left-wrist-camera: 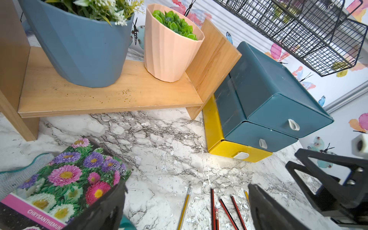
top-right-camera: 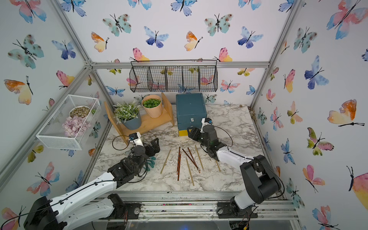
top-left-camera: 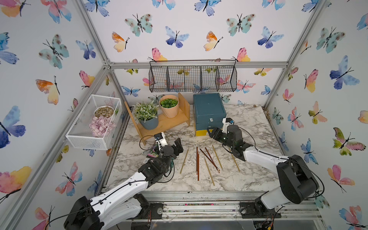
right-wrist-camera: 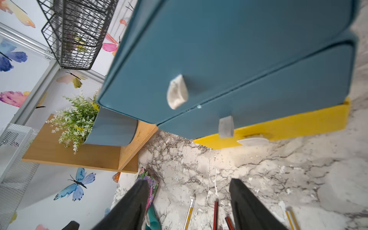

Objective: Please place the pencils in the drawer according to their color
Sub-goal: Open the drawer in the storage box.

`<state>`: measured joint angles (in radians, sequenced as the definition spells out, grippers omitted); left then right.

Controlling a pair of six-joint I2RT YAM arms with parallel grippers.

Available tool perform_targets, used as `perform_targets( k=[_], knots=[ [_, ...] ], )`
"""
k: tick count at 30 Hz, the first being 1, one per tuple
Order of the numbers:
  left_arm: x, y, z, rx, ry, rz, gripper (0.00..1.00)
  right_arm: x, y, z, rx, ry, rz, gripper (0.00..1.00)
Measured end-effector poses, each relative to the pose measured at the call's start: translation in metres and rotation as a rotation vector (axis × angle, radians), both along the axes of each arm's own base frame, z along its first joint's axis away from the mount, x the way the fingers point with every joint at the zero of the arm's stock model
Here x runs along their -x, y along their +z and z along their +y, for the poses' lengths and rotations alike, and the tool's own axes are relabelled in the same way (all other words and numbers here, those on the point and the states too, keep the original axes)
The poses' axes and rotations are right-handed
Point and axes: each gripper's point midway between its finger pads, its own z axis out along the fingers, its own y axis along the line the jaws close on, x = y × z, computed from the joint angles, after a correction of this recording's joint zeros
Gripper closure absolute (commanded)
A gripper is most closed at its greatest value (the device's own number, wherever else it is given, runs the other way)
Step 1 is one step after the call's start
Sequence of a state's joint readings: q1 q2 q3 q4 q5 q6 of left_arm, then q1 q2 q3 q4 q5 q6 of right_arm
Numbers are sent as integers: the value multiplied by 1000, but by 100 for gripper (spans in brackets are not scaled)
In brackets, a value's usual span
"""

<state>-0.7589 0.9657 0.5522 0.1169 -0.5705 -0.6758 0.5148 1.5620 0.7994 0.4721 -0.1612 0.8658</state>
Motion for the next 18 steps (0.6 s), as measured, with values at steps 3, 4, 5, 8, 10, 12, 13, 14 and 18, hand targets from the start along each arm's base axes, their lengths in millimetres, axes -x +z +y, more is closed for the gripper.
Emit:
perform_targets(
  k=[3, 4, 5, 8, 10, 12, 13, 14, 18],
  knots=[
    [0, 1, 5, 15, 13, -7, 2, -3, -19, 1, -29, 8, 38, 35],
    [-1, 1, 7, 20, 21, -9, 2, -5, -24, 1, -37, 8, 47, 35],
    [-2, 2, 8, 24, 26, -9, 2, -6, -26, 0, -42, 6, 49, 35],
    [-4, 1, 13, 36, 40, -7, 2, -12, -24, 0, -66, -1, 33, 35],
    [-6, -1, 15, 43, 43, -2, 2, -16, -21, -1, -80, -2, 16, 37],
    [-6, -3, 15, 45, 41, 3, 2, -19, -22, -1, -90, -1, 8, 38],
    [-7, -4, 14, 47, 39, 6, 2, -21, -23, -1, -95, 0, 7, 38],
    [-7, -4, 13, 47, 34, 9, 2, -23, -25, 0, -98, 1, 9, 39],
    [-7, -7, 11, 45, 27, 17, 2, -31, -32, 2, -107, 4, 17, 43]
  ],
)
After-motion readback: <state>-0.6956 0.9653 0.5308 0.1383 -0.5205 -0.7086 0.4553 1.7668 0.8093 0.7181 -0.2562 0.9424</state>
